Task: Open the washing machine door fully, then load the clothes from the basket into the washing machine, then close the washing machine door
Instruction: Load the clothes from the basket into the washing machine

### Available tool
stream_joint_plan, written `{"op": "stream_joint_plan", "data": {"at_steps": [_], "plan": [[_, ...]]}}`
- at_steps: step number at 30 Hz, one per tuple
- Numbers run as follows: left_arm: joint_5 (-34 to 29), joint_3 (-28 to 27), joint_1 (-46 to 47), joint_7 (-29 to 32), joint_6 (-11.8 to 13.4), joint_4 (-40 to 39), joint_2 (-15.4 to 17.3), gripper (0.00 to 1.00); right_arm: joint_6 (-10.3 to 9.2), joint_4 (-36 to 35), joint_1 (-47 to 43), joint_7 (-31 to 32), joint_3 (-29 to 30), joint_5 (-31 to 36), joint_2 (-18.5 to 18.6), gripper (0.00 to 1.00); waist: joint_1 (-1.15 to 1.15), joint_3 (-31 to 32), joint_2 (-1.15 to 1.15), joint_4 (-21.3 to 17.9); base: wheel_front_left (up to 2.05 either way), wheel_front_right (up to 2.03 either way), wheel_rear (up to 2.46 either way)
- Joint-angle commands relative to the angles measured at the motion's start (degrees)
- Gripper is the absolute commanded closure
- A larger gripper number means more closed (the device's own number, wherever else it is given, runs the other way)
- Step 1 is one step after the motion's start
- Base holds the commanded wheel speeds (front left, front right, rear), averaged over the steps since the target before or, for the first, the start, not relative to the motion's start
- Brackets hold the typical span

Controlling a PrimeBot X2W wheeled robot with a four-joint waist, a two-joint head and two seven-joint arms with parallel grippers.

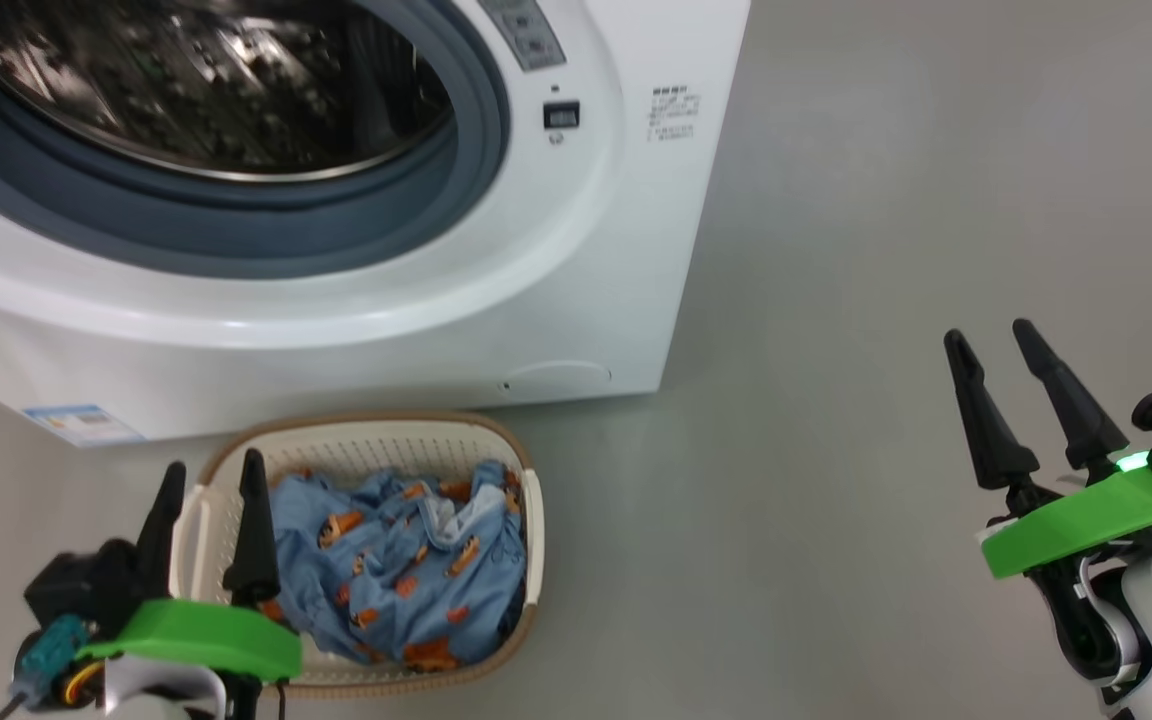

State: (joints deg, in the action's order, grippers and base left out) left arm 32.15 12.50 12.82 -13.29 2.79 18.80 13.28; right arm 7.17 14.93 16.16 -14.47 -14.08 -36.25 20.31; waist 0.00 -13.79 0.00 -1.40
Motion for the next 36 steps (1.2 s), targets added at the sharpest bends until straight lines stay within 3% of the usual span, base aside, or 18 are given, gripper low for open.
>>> {"op": "stream_joint_plan", "data": {"at_steps": [1, 13, 25, 36], "plan": [[0.1, -1.6, 3.0, -0.2, -0.4, 0.2, 0.8, 0.0, 0.32, -1.7, 1.2, -0.5, -0.1, 0.1, 1.3, 0.0, 0.0, -4.4, 0.0, -0.8, 0.0, 0.0, 0.0], [0.9, 0.0, 11.6, 0.5, -3.3, 13.7, -0.5, 0.0, 0.32, -3.7, 5.9, -0.5, 1.1, 0.5, -1.1, 0.0, 0.0, -12.5, 0.0, -2.3, 0.0, 0.0, 0.0], [1.5, 3.5, 21.5, 1.7, -8.6, 32.5, -2.1, 0.0, 0.32, -5.6, 9.2, -0.5, 2.6, 0.8, -1.3, 0.0, 0.0, -20.3, 0.0, -4.1, 0.0, 0.0, 0.0], [3.8, 8.9, 29.2, 4.8, -10.2, 44.1, -2.5, 0.0, 0.32, -7.0, 12.1, -0.5, 2.5, 1.0, -2.7, 0.0, 0.0, -27.6, 0.0, -7.5, 0.0, 0.0, 0.0]]}}
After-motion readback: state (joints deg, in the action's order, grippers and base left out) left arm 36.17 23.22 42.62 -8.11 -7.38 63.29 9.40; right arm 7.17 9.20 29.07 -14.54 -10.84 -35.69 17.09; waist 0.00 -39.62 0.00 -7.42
